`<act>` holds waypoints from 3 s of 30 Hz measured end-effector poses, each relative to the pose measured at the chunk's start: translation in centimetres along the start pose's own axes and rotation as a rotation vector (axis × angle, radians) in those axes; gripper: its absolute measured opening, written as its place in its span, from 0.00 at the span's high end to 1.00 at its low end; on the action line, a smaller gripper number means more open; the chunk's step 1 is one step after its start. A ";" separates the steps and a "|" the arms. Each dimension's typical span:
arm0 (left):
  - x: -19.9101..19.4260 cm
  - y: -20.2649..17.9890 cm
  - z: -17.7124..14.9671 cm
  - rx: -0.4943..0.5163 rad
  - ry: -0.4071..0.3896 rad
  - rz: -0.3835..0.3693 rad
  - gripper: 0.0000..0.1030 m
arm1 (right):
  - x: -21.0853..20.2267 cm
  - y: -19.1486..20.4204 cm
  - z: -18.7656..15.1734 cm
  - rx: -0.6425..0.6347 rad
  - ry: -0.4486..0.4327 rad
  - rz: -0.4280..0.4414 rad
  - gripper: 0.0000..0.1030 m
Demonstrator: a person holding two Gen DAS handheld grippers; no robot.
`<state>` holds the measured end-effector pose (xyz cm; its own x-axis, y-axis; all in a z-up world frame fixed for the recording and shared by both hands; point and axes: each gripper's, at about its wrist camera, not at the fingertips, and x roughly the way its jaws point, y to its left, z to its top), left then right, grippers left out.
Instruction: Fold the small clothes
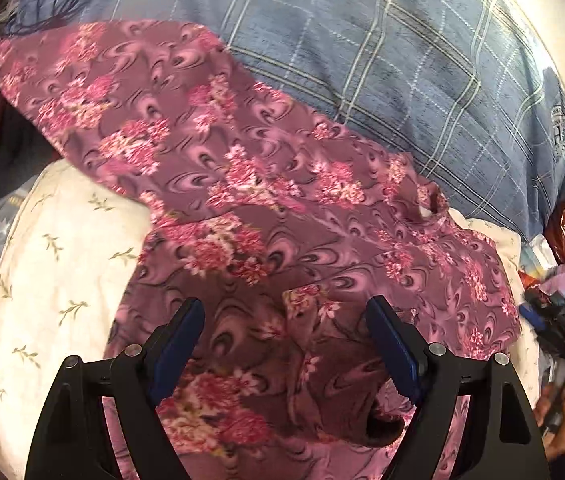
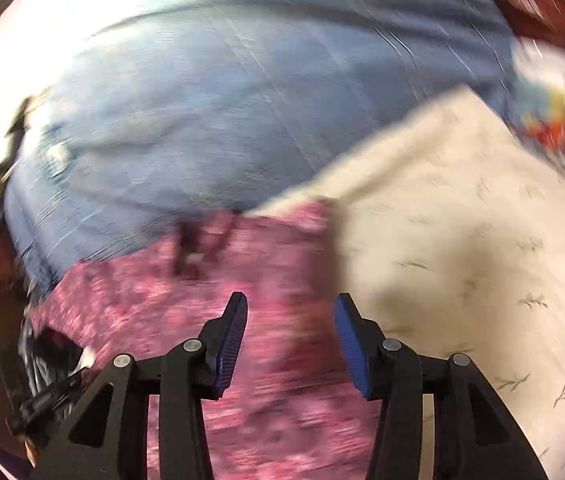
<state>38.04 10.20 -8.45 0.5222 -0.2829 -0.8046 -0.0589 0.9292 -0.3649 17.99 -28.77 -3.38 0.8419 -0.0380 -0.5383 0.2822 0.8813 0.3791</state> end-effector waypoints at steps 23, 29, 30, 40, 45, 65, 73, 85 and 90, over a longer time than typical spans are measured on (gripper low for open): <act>0.8 -1.7 -0.8 0.077 -0.042 -0.005 0.20 | -0.2 0.7 6.2 -0.090 -0.043 0.049 0.48; 1.6 -1.3 -0.5 0.071 -0.014 -0.009 0.20 | 9.1 7.9 10.3 -0.392 0.158 -0.009 0.50; 1.6 -1.2 -0.5 0.070 -0.010 -0.015 0.20 | 10.2 8.1 10.1 -0.429 0.217 -0.037 0.54; 1.7 -2.0 -0.6 0.116 -0.031 0.003 0.20 | 16.6 7.6 6.6 -0.717 0.436 -0.150 0.98; 1.5 -1.7 -0.6 0.103 -0.060 0.025 0.19 | 14.7 10.2 5.1 -0.941 0.247 -0.306 0.98; -1.7 -2.6 -1.2 0.150 -0.118 -0.122 0.19 | 7.6 -4.5 6.5 -0.082 0.175 -0.062 0.78; -1.6 2.0 0.9 -0.038 -0.088 -0.008 0.26 | 4.1 -2.2 5.1 -0.104 0.079 -0.072 0.68; -2.7 2.4 -2.4 -0.021 0.090 0.013 0.25 | 1.4 -3.0 -1.5 -0.013 0.100 -0.033 0.46; -4.8 4.8 -0.3 -0.110 0.117 -0.042 0.23 | -0.7 -4.2 -2.2 0.094 0.061 0.072 0.46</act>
<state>35.00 15.90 -6.50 0.4237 -0.3522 -0.8345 -0.1356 0.8862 -0.4430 15.18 -31.43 -6.19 0.8327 0.0548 -0.5510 0.2666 0.8325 0.4857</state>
